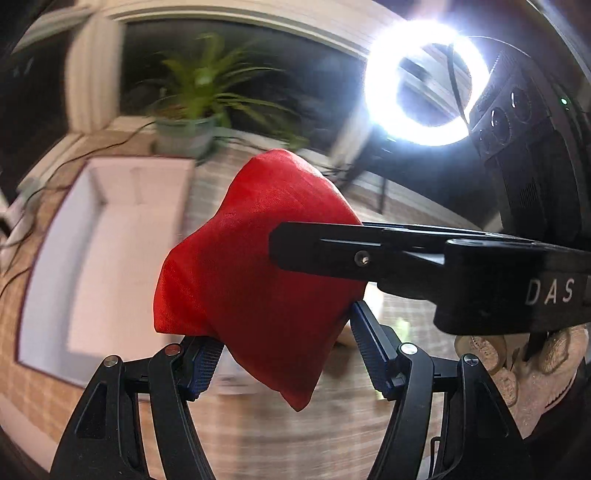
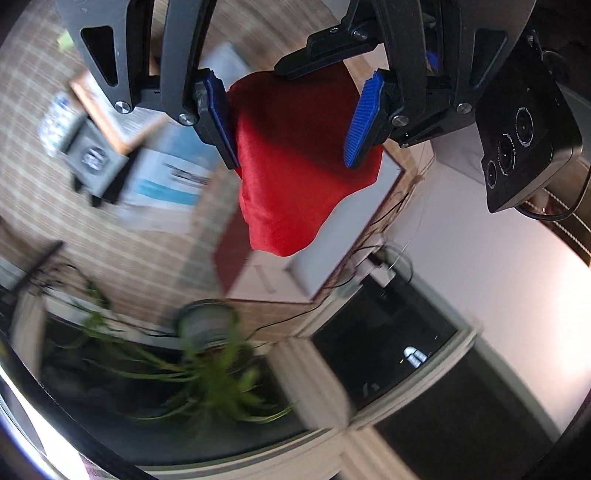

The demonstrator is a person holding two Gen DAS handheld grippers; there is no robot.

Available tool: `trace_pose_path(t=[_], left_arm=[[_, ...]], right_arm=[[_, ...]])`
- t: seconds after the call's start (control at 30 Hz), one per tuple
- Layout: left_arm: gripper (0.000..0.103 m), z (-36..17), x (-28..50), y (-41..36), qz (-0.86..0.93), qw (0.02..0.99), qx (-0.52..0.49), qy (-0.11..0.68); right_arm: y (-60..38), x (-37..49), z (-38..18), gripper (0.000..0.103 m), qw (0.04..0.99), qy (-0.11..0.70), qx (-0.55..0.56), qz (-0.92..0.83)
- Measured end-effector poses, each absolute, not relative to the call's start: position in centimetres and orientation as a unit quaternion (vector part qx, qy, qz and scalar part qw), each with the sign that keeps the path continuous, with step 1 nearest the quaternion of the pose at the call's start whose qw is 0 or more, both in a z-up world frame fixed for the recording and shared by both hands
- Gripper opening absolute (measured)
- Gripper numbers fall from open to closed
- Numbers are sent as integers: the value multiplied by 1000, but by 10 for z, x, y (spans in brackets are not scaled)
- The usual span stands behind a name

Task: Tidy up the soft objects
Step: 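Carry the red pouch with the right tool into the box and release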

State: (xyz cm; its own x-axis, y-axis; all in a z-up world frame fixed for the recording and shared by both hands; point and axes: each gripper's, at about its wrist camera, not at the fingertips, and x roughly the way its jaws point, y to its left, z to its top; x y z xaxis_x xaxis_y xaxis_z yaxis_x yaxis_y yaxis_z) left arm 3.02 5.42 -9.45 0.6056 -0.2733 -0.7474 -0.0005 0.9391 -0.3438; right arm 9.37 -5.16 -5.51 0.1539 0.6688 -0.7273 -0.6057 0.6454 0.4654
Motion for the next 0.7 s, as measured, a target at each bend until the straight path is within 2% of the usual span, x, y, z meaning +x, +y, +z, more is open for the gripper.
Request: trace_pose_path(t=[0.23, 0.5, 0.7], left_arm=[[66, -120, 24, 127, -30, 870, -192, 453], [64, -149, 31, 176, 7, 856, -221, 468], [64, -149, 26, 192, 34, 861, -219, 458]], right_arm=[[39, 100, -82, 53, 733, 521, 3, 437], [78, 108, -101, 53, 729, 531, -17, 430], [87, 110, -106, 54, 733, 531, -27, 425]])
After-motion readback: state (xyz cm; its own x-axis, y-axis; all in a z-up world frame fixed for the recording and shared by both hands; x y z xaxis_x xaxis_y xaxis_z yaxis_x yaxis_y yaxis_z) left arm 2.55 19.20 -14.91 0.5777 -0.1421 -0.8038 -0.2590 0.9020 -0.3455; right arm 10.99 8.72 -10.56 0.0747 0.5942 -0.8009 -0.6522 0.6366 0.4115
